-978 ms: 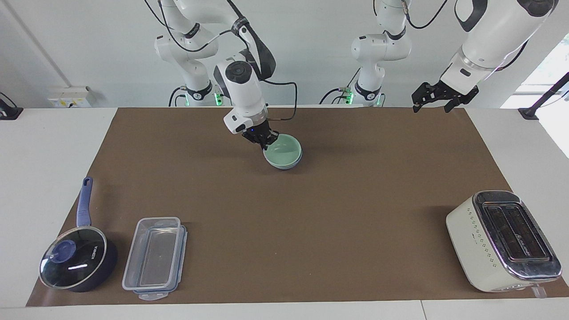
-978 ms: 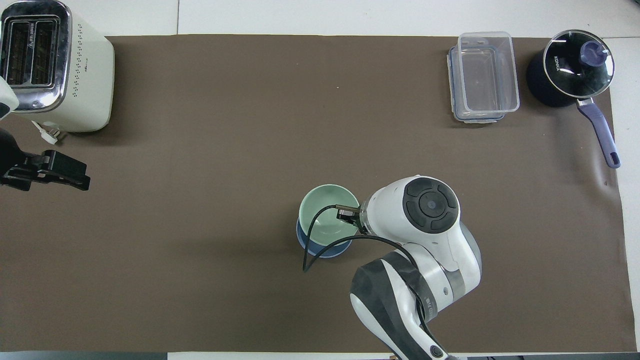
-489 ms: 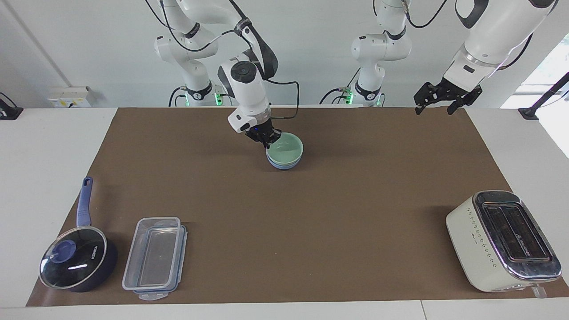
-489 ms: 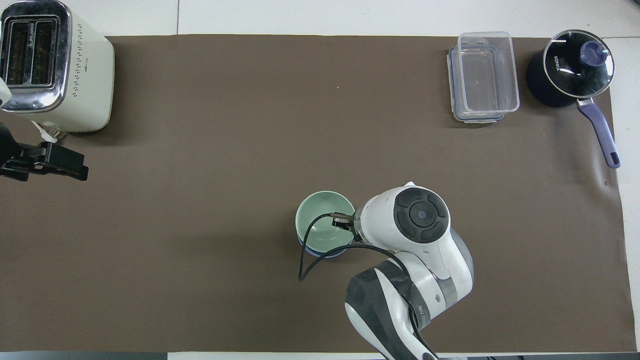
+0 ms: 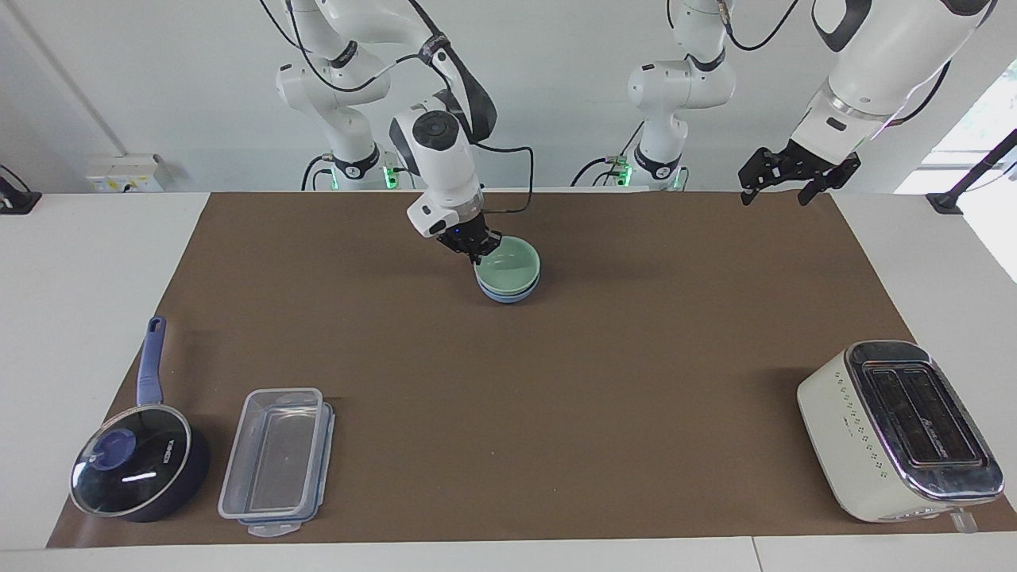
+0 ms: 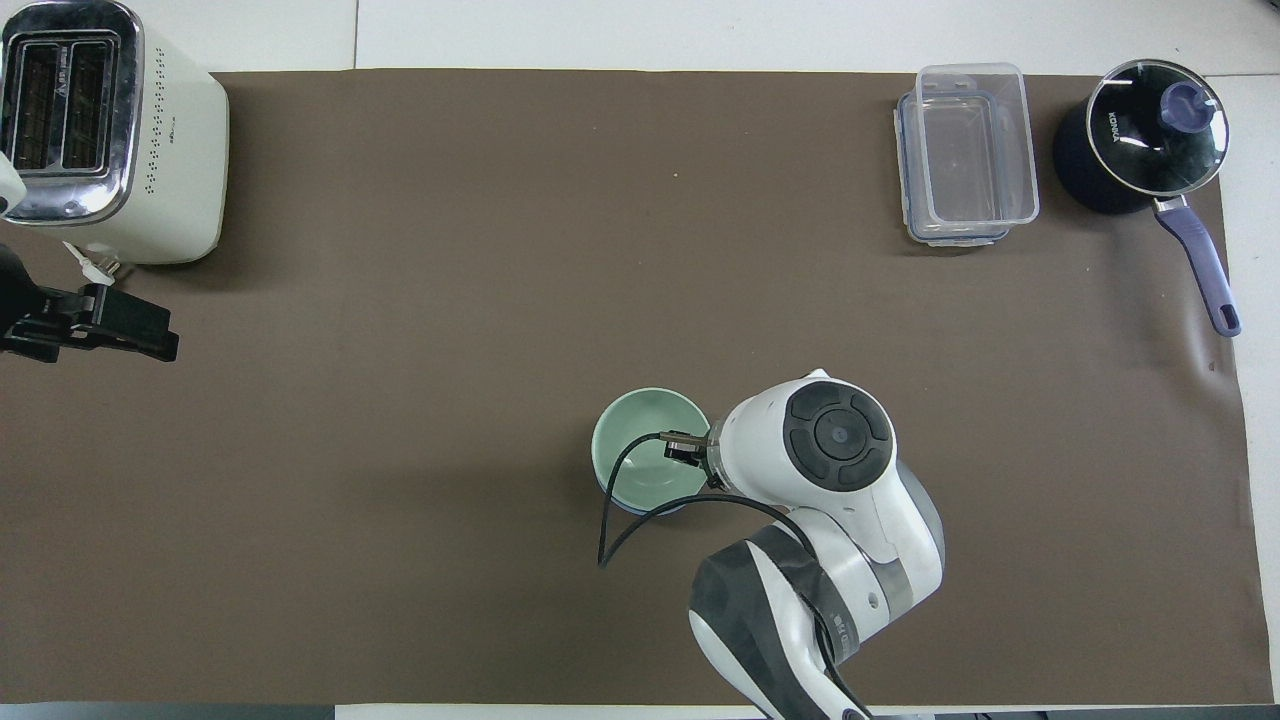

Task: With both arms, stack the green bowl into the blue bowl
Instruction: 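Lower the green bowl into the blue bowl with the right gripper, then open the right gripper and withdraw it from the stacked bowls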

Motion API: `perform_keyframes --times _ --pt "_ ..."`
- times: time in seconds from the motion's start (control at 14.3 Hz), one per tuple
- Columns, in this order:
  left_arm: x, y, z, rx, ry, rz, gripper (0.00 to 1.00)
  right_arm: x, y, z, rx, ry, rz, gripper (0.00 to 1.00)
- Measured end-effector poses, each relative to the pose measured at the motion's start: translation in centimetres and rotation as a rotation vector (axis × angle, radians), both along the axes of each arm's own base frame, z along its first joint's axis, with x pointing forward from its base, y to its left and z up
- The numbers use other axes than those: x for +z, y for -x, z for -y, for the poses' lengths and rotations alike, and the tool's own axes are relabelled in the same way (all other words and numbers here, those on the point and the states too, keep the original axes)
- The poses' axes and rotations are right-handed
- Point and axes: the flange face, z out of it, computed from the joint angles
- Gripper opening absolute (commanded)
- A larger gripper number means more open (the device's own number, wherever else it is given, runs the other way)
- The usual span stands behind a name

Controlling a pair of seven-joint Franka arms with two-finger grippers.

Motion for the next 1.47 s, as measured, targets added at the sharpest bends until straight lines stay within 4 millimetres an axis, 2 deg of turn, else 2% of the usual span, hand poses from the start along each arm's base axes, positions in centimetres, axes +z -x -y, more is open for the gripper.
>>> perform_keyframes --times 0.14,0.21,0.28,0.35,0.42,0.7,0.84,0.91,1.12,1.26,1.47 --pt "0.0 0.0 0.0 0.0 0.0 0.003 1.0 -0.1 0.2 0.1 0.001 0.003 -0.001 0.0" --pt "0.0 -0.1 0.0 0.0 0.0 0.004 1.0 -0.1 0.2 0.1 0.001 0.003 -0.001 0.19" --pt "0.0 -0.1 0.0 0.0 0.001 0.005 1.0 -0.1 0.2 0.1 0.003 0.003 -0.001 0.57" --pt "-0.1 -0.1 0.0 0.0 0.001 0.005 1.0 0.0 0.2 0.1 0.007 0.002 0.001 0.77" --pt "-0.2 -0.2 0.0 0.0 0.001 0.004 1.0 0.0 0.2 0.1 0.012 0.001 0.003 0.84" --pt "-0.3 -0.3 0.1 -0.001 0.001 0.005 1.0 1.3 -0.2 -0.1 0.019 -0.002 0.007 0.95" --pt "-0.2 -0.3 0.1 0.0 0.001 0.007 1.0 3.9 -0.9 0.9 0.001 0.002 0.014 1.0" --pt "-0.1 -0.3 0.1 0.0 0.001 0.008 1.0 5.6 -1.6 2.3 -0.02 0.001 0.032 1.0" --pt "-0.1 -0.2 0.1 0.0 0.001 0.009 1.0 10.4 -3.5 8.6 -0.004 0.013 0.071 1.0" --pt "-0.1 -0.2 0.1 0.0 0.001 0.009 1.0 12.8 -4.8 12.5 0.005 0.019 0.076 1.0" --pt "-0.1 -0.2 0.0 0.0 0.001 0.009 1.0 15.8 -6.7 17.0 -0.015 0.061 0.102 1.0"
